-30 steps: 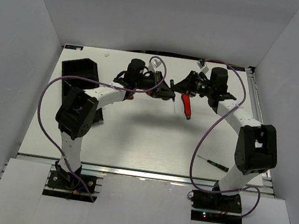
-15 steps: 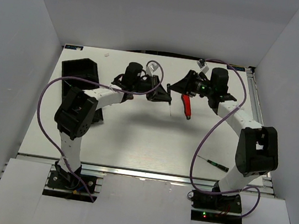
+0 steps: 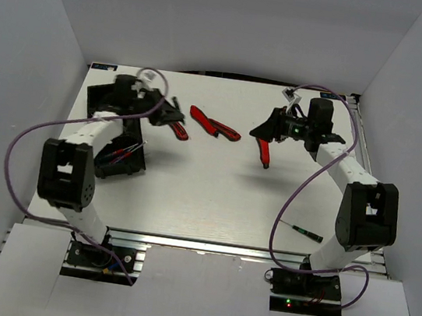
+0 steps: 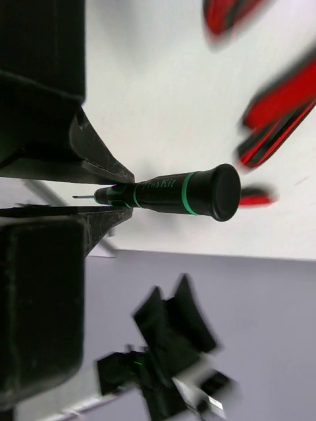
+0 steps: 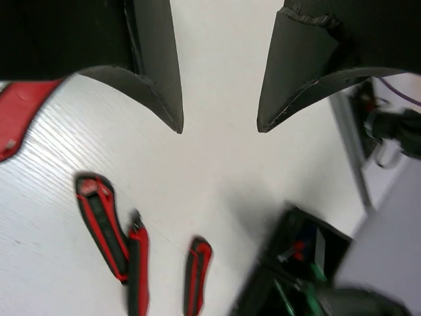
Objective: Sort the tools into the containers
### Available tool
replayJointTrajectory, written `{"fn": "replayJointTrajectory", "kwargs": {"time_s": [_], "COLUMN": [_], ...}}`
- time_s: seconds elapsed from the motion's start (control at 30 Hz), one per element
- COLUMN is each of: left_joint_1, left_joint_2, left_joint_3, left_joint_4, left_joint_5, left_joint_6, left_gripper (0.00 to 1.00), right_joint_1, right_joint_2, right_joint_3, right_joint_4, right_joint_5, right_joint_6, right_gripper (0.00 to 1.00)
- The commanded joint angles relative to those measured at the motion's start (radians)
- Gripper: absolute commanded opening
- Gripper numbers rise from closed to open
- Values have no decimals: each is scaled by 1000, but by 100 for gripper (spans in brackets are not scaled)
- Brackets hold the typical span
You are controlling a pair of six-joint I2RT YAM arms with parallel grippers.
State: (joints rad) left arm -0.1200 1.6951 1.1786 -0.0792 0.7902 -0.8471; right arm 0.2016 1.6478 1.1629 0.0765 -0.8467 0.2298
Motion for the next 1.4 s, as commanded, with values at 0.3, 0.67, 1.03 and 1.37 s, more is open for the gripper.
{"fn": "replayJointTrajectory", "kwargs": {"time_s": [0.3,0.67,1.03,1.37], "left_joint_1": [444,484,493,491], "left_joint_2": [-46,103,98,-67], "left_joint_3": [35,147,164,81], "left_joint_4": [-363,-413,-410,-271], "left_joint_5": [-258,-350,-371,-199], "left_joint_6": [5,16,2,22], "left_gripper": [0,11,67,69], "right_joint_1": [-34,-36,-36,-36], "right_joint_2": [-40,-69,-95,-20], "right_joint_3": [41,29,15,149], "right_joint_4": [-270,-317,-389,-1023], "right_joint_5": [51,127,152,124], "right_joint_6": [-399,-471,-625,-1340], "right_gripper": [56,58,60,77]}}
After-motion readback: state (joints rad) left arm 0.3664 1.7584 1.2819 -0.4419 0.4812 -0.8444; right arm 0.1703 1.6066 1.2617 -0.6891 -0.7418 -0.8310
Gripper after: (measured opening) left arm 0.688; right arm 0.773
